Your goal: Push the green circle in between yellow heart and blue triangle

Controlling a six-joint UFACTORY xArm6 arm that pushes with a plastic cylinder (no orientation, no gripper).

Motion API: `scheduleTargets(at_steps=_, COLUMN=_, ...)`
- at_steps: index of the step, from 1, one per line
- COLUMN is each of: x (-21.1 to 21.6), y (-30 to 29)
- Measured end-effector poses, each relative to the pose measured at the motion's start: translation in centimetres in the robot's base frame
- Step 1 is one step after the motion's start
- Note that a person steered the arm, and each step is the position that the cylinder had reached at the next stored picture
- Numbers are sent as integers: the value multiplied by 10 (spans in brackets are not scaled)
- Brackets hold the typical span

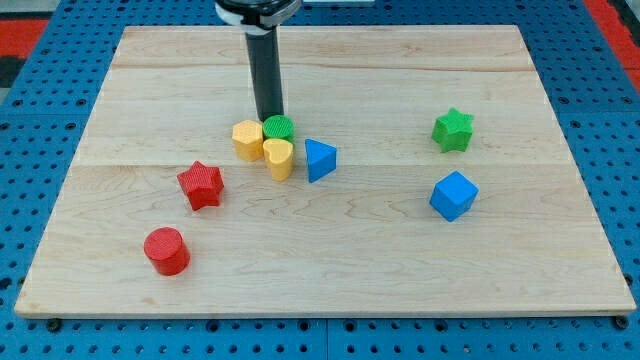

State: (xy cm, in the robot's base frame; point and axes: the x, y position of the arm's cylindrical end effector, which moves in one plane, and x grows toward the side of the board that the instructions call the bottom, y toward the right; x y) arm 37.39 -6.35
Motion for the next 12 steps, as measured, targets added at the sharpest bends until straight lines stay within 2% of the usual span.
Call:
scheduleTargets(at_steps=1, x=-3, y=21)
scheduleTargets(at_steps=2, x=33, y=-11)
scheduleTargets(at_steps=3, x=-19, y=2)
scheduleTargets(at_steps=4, x=-28, y=-46)
scheduleTargets(at_steps=5, x=13, y=-82)
scheduleTargets(at_steps=6, x=49, y=-84)
scheduleTargets(at_steps=7, x=54, y=-87)
scheduleTargets(at_steps=9, x=22, y=-44)
scheduleTargets(at_steps=10, x=21, y=-41)
scheduleTargets(at_steps=12, x=17, y=16)
